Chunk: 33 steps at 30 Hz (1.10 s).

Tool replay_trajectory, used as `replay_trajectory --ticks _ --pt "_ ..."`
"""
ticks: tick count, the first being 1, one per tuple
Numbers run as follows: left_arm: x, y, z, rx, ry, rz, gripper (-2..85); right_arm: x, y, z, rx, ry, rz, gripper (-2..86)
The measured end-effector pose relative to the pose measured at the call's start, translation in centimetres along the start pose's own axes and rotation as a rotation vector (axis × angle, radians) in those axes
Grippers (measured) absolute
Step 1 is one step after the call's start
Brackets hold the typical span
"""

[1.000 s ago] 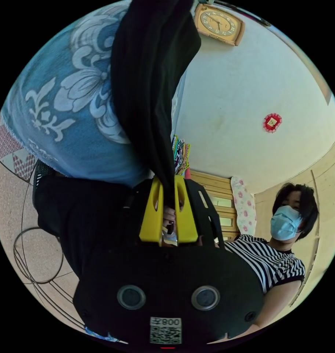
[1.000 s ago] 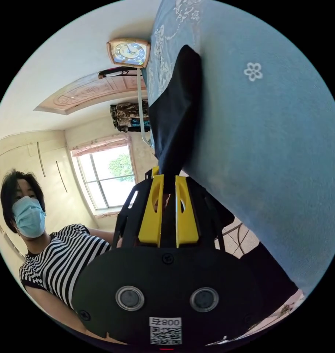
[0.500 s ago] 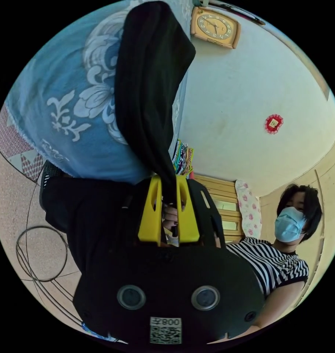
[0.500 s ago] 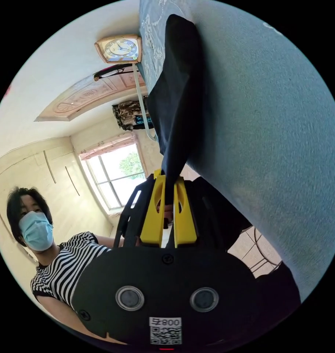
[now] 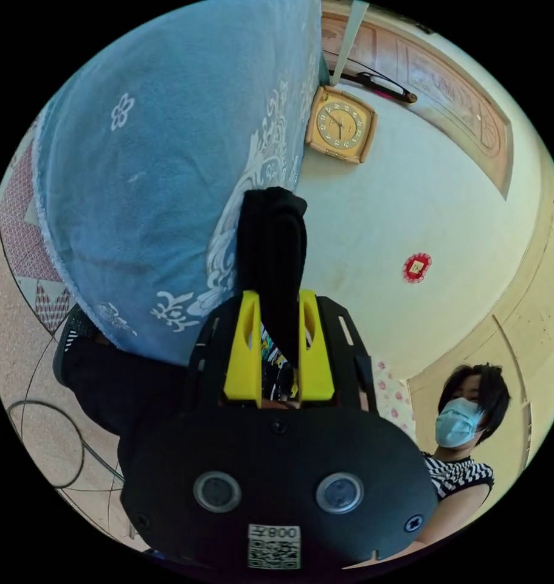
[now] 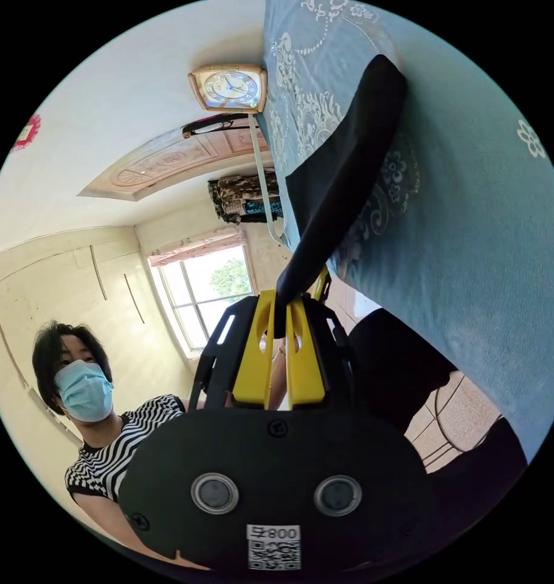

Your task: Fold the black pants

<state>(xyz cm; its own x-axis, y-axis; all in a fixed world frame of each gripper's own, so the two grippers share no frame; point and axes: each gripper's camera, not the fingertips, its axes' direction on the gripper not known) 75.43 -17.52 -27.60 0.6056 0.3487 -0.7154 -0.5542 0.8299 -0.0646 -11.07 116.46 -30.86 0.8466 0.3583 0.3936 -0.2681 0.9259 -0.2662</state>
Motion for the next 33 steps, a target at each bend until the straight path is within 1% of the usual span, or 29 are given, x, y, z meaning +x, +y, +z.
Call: replay_trajectory --ticks 2,10,21,27,33 --pt "0.6 0.5 0.9 -0.009 -0.010 0.015 6.2 -1.3 1.1 0.0 -0.006 0.020 -0.016 1.0" --pt "3.9 4.4 4.8 -0.073 -0.047 0.085 4.8 -6.8 8.0 -1.1 0.006 0.049 -0.074 0.6" --pt "7.7 11.8 12.0 -0.198 -0.049 0.199 4.7 -15.1 22.4 -3.6 0.046 0.039 -0.160 0.4" --pt "9.8 15.9 17.6 -0.281 -0.031 0.285 4.6 -20.2 30.6 -5.8 0.102 0.020 -0.242 0.3" --pt "11.8 20.1 25.3 -0.386 0.015 0.370 4.5 -25.7 39.4 -9.4 0.191 0.020 -0.349 0.3"
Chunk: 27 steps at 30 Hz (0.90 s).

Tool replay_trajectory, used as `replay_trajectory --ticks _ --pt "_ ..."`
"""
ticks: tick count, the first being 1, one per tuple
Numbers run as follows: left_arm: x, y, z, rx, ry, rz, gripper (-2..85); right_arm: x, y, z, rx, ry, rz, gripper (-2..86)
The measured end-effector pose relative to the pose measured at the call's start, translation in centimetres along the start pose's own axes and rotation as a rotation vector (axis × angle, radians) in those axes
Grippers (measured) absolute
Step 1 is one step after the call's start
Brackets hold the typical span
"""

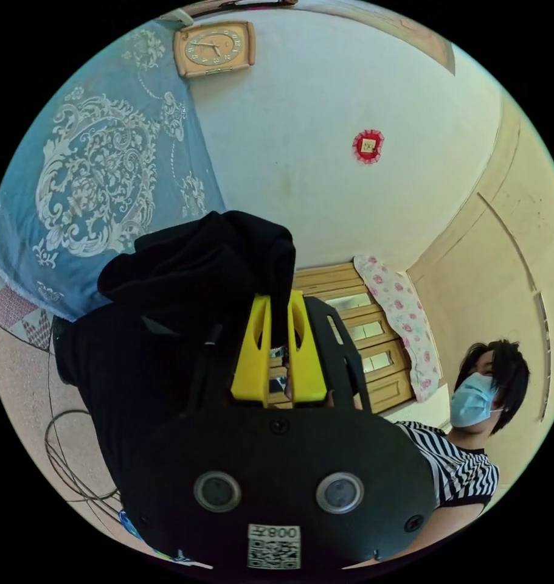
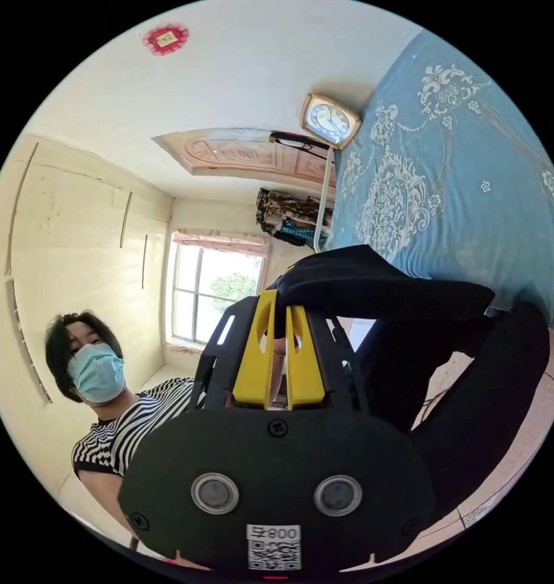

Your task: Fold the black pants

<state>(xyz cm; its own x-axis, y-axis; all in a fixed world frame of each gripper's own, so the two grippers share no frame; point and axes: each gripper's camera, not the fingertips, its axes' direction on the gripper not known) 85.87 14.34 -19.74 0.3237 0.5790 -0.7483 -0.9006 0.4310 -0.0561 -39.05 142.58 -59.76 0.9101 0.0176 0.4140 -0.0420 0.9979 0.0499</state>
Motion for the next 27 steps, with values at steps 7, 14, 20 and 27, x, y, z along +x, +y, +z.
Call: replay_trajectory --ticks 7,14,20,27 --pt "1.7 -0.2 12.6 -0.150 0.036 0.062 4.4 -7.1 6.5 -6.8 0.121 0.002 -0.054 0.3" --pt "1.5 -1.5 28.3 -0.347 -0.010 0.065 4.3 -12.5 12.6 -15.6 0.304 -0.007 -0.061 0.3" --pt "1.9 -3.9 46.8 -0.547 -0.026 0.107 4.4 -17.0 15.8 -26.6 0.512 -0.006 -0.072 0.3" --pt "6.9 -6.6 72.3 -0.754 0.160 0.279 4.6 -31.9 17.1 -43.8 0.757 0.295 -0.339 0.3"
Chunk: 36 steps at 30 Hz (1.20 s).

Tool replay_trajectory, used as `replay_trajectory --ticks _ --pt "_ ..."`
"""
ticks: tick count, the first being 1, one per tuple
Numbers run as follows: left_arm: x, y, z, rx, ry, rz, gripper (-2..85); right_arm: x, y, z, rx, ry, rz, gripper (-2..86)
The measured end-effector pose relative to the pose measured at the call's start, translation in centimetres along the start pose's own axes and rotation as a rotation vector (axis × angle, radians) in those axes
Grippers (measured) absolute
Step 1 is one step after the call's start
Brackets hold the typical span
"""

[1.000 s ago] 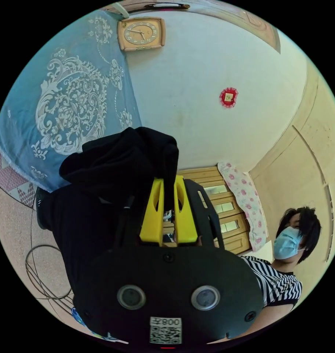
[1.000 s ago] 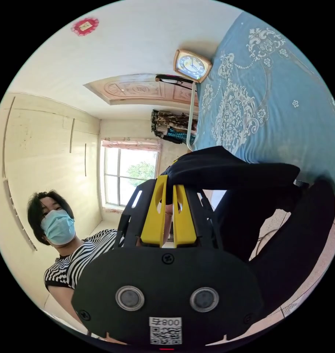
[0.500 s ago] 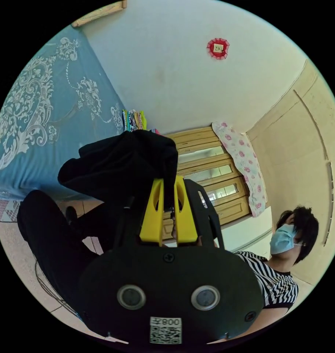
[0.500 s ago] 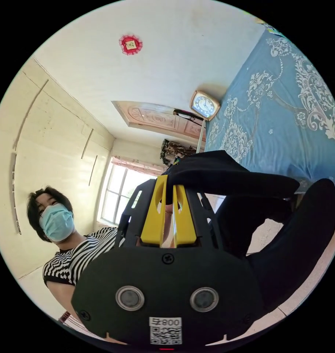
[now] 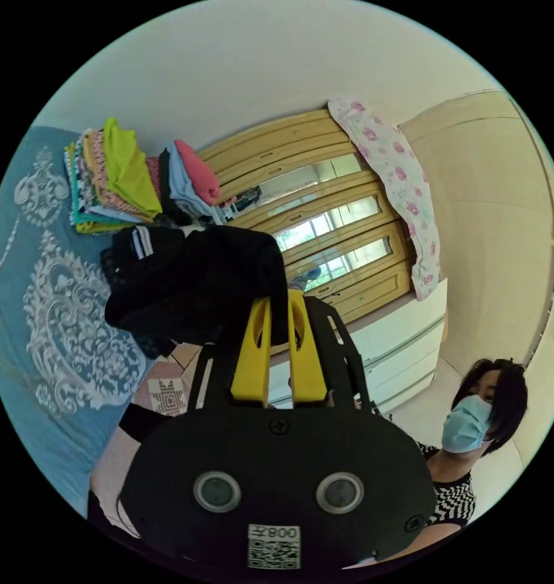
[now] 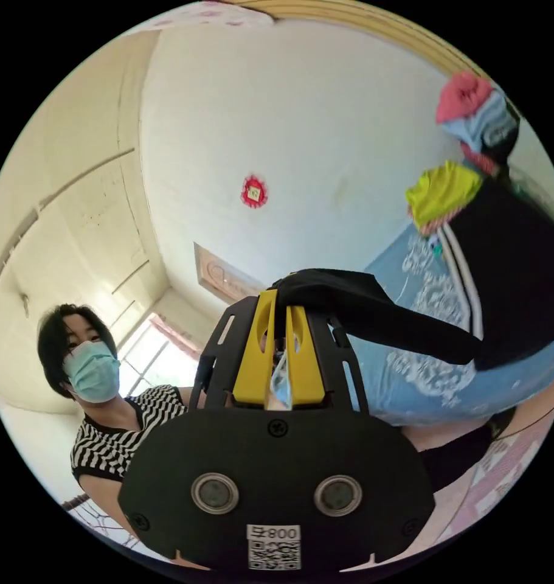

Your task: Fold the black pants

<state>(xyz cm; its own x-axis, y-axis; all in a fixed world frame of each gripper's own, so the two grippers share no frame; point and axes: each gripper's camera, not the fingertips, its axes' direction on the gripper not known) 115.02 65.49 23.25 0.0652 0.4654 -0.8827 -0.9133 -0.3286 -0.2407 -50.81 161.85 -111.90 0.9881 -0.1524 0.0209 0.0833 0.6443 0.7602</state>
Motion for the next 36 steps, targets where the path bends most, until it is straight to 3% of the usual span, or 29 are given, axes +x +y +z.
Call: replay_trajectory --ticks 4,7,13,16,27,36 --pt "-2.4 -9.7 9.9 -0.077 0.040 0.102 4.6 -2.2 -5.4 -5.7 0.088 0.144 -0.101 0.4" --pt "-7.6 -13.8 15.5 -0.123 0.019 0.062 4.6 -0.3 -7.6 -8.7 0.118 0.240 -0.057 0.5" --pt "-24.5 -15.0 21.1 -0.198 -0.202 -0.310 4.5 12.6 -6.0 -9.8 0.080 0.321 0.380 0.9" --pt "-29.1 -14.8 21.2 -0.135 -0.084 -0.350 4.4 15.2 -4.9 -9.6 0.083 0.197 0.458 1.2" --pt "-31.5 -17.4 23.6 -0.118 -0.120 -0.198 3.2 11.4 -9.9 -11.6 0.145 0.194 0.443 2.2" --pt "-32.2 -12.1 20.4 -0.116 -0.050 -0.199 2.2 7.2 -12.9 -11.2 0.252 0.190 0.477 6.6"
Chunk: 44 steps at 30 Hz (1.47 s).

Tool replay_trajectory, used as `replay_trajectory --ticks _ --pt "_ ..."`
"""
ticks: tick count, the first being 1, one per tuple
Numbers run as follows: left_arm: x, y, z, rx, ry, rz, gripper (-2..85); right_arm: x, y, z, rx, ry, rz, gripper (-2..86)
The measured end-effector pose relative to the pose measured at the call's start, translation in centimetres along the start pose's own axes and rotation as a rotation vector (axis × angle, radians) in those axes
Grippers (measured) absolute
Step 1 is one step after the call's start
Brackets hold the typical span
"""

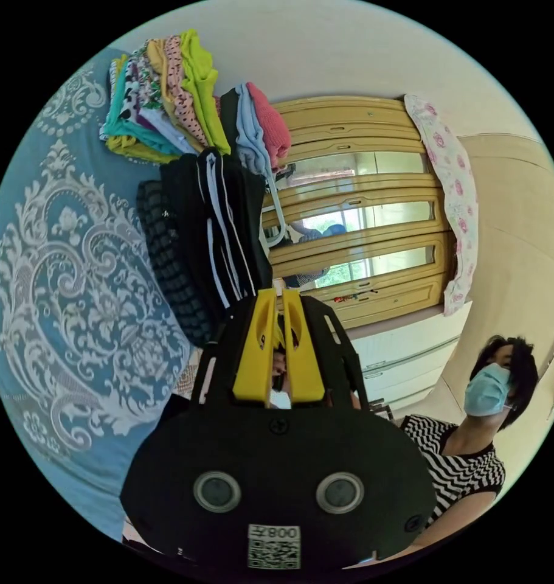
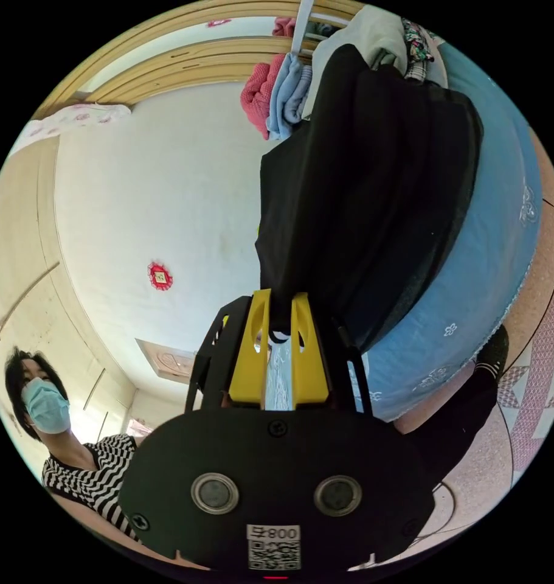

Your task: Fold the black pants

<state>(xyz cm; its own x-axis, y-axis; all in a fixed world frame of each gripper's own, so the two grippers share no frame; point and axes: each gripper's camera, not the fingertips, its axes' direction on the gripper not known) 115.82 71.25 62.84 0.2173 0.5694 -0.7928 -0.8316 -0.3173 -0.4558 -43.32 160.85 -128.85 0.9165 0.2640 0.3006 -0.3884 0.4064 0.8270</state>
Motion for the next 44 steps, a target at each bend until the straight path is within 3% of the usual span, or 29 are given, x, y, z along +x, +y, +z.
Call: replay_trajectory --ticks 4,10,13,18,25,33,38,44 --pt "-2.0 4.7 -3.2 -0.026 -0.031 -0.083 1.7 -1.7 1.2 0.4 0.044 -0.048 0.049 8.1" --pt "-3.7 8.0 -9.7 0.117 -0.036 -0.113 1.1 -8.2 3.8 0.8 0.088 -0.019 -0.016 8.1" --pt "-4.2 6.7 -11.7 0.118 -0.070 -0.084 0.9 -14.5 1.3 1.3 0.131 0.117 -0.190 8.2" --pt "-6.4 1.1 -11.5 0.025 -0.070 -0.017 0.6 -25.4 -8.5 8.6 0.095 0.610 -0.539 9.4" --pt "-8.9 -7.0 -7.6 -0.096 0.101 0.020 0.2 -28.9 -19.9 23.2 -0.075 1.002 -0.590 10.5" --pt "-9.5 -7.5 -8.4 -0.063 0.143 -0.232 0.2 -29.9 -23.2 36.5 -0.229 1.358 -0.611 11.9" --pt "-6.7 -8.5 -9.8 -0.045 0.124 -0.322 0.2 -31.4 -22.3 39.7 -0.248 1.397 -0.605 10.0" --pt "-1.8 -10.7 -10.7 -0.068 0.150 -0.351 0.2 -36.5 -21.2 37.3 -0.184 1.137 -0.467 2.0"
